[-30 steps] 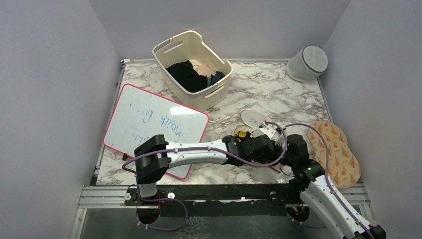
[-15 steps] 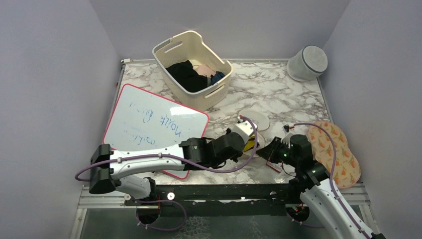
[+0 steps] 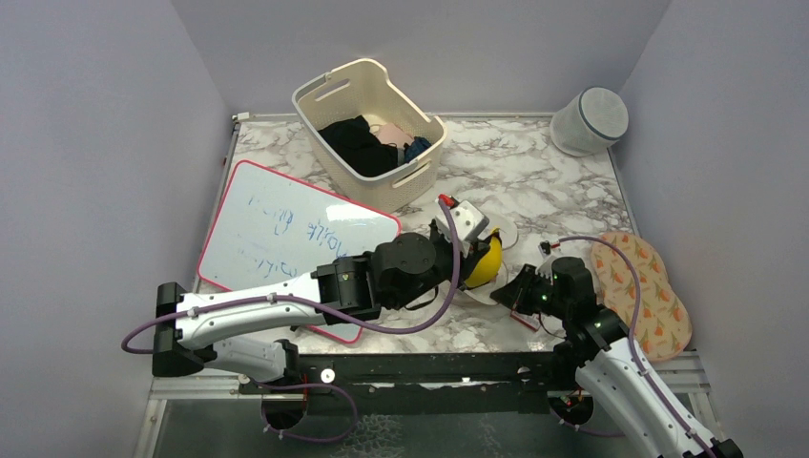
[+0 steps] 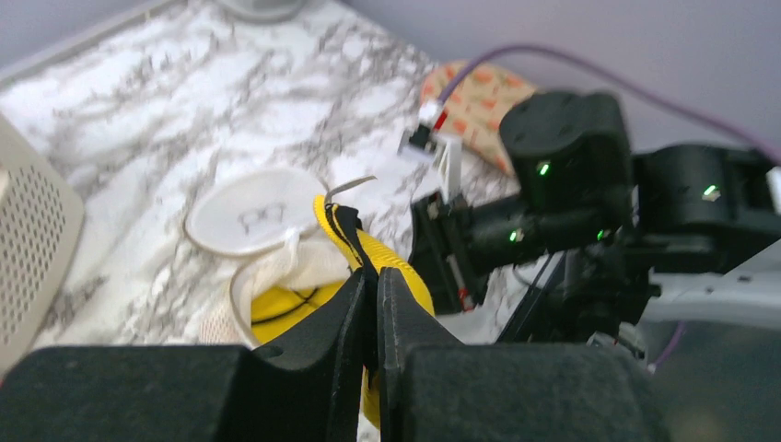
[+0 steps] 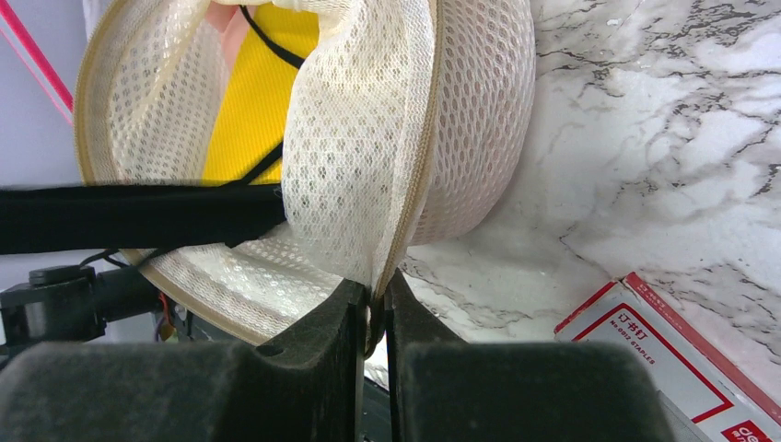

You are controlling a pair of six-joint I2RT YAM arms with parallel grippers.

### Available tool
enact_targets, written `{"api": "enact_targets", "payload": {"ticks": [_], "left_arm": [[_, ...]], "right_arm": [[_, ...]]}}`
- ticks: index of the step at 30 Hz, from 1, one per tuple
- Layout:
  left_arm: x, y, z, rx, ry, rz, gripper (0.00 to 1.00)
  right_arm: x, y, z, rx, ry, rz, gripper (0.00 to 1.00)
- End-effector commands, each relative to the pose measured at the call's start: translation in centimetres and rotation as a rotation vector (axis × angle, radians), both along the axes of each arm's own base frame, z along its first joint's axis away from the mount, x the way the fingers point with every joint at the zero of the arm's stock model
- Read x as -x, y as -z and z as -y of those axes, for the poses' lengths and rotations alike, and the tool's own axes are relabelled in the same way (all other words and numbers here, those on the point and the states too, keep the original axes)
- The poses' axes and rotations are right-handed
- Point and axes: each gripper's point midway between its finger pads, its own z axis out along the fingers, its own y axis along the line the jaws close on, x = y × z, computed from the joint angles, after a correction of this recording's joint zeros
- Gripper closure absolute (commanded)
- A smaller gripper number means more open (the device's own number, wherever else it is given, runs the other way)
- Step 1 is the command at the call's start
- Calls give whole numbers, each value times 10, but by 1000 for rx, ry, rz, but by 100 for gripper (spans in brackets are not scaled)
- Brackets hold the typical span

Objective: Unzip the laundry bag and remove the bra
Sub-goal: Pick up the bra from the laundry bag.

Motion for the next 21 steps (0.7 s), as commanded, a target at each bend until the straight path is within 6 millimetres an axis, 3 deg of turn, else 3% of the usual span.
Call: {"api": "enact_targets", "payload": {"ticks": [1, 6, 11, 17, 21], "left_arm": [[-3, -86, 5, 132, 27, 138, 100], [-12, -113, 11, 130, -5, 131, 100], [-14, -140, 18, 166, 0, 148, 100], [-3, -201, 29, 171, 113, 282, 100], [-9, -236, 27, 163, 88, 370, 100]], "right_arm": [[-1, -10, -8, -33, -50, 53, 91], [0, -16, -11, -44, -71, 63, 84], [-6, -13, -5, -26, -17, 57, 83], [-3, -12, -5, -30, -26, 59, 84], [-2, -11, -7, -36, -40, 66, 86]]}}
